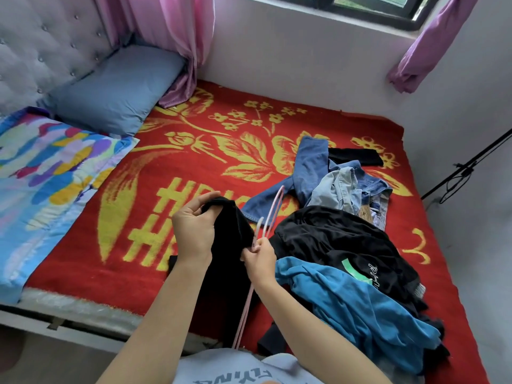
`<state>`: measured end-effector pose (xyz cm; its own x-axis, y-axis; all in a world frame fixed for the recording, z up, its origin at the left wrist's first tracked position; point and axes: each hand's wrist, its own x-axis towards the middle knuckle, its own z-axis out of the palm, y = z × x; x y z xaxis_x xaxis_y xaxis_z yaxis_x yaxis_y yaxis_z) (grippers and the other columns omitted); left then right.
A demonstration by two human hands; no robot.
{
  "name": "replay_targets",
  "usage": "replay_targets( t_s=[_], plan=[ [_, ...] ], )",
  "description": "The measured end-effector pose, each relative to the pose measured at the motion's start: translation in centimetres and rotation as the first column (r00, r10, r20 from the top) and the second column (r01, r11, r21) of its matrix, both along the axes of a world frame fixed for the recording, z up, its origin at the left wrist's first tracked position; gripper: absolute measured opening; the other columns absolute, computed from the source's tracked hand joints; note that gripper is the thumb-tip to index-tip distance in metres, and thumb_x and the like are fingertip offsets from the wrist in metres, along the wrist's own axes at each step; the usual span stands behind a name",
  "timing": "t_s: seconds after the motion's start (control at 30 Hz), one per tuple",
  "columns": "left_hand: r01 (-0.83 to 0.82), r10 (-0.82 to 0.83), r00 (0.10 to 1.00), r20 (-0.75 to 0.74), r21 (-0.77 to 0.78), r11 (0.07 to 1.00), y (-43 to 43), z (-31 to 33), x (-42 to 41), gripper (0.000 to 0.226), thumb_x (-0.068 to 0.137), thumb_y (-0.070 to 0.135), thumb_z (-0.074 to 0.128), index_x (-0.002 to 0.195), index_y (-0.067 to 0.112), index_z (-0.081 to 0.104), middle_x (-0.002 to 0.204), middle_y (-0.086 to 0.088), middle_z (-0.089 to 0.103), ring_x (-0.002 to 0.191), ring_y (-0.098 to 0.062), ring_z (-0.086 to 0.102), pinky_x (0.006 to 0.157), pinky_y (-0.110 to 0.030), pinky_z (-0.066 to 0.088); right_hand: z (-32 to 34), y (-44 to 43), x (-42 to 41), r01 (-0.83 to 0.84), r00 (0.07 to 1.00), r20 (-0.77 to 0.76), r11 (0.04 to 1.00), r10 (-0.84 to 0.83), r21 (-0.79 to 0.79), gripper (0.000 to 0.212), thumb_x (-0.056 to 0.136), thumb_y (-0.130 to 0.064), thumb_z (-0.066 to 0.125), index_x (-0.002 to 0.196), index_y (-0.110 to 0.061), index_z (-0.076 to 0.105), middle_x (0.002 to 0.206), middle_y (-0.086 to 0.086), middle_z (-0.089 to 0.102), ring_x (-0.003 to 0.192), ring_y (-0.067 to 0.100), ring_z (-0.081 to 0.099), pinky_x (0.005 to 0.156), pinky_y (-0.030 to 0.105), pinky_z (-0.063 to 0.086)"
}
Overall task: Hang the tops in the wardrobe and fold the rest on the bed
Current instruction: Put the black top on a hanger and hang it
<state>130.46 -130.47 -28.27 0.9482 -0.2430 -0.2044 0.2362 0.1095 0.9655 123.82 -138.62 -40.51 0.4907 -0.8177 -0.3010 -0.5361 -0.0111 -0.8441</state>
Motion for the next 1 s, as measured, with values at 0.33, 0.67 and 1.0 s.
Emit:
replay_targets(
  t_s=[0.33,0.67,1.0],
  plan=[
    [0.151,-0.157,0.986,0.048,0.104,0.983,4.2,-2.9,3.9,0.032,0.08,-0.005,0.066,0.07,0.024,0.073,0.067,0.006,0.071,0.072,-0.015,0.067,0.058,-0.017,0.051,7.9,-7.2,-2.0,0.263,0.824,0.493,0.959,-0.281,0.106,0.049,0.071,0.023,0.048,0.058,-0.018,0.024,0.048,0.001,0.032,0.038,0.007,0.032,0.041,0.017,0.032],
    [0.621,-0.632,0.774,-0.042,0.248,0.744,5.0,-4.3,3.3,0.011,0.083,0.008,0.067,0.08,0.013,0.077,0.074,-0.006,0.071,0.071,-0.02,0.068,0.061,-0.022,0.052,8.4,-11.3,-4.5,-0.366,0.928,-0.014,0.908,0.371,-0.202,0.048,0.07,0.012,0.057,0.051,-0.019,0.026,0.048,-0.009,0.031,0.049,0.005,0.026,0.051,0.021,0.024],
    [0.633,-0.655,0.756,-0.019,0.276,0.723,4.4,-4.9,2.2,0.01,0.084,0.005,0.065,0.083,0.001,0.074,0.063,0.001,0.069,0.06,-0.008,0.065,0.053,-0.015,0.047,14.4,-14.4,-8.8,-0.443,0.896,-0.145,0.837,0.419,-0.322,0.024,0.091,-0.019,0.058,0.071,-0.009,0.065,0.049,0.001,0.045,0.041,0.005,0.035,0.043,0.015,0.024]
  ],
)
